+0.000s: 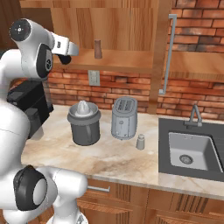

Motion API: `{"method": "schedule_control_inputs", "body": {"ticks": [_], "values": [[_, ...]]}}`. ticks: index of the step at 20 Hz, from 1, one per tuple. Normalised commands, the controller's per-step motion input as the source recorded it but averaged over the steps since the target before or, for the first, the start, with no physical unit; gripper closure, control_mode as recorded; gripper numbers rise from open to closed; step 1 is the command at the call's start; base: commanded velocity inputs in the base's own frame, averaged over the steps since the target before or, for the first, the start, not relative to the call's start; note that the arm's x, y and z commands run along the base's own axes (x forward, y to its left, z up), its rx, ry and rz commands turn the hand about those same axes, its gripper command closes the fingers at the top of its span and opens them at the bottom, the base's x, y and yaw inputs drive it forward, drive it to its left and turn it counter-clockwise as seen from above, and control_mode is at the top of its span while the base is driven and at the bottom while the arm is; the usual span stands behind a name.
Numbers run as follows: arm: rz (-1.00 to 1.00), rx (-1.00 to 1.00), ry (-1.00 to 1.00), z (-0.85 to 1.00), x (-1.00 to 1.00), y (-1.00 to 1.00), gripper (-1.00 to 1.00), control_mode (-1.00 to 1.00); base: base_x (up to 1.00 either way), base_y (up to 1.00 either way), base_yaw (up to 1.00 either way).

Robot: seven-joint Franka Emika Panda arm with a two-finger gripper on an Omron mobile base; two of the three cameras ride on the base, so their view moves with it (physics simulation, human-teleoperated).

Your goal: There are various items on the counter. Only move the condiments/shakers into the cabinet.

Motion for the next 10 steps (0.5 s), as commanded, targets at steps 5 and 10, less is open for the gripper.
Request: {"method": "schedule_control_inputs", "body": {"ticks": [5, 10], "values": [[-0.05, 0.11, 0.02, 0.00, 0.55, 0.00, 1.00, -1.00, 0.00, 0.00, 0.00], [-0.01, 0.00, 0.15, 0.00, 0.56, 0.00, 1.00, -1.00, 0.00, 0.00, 0.00]]}}
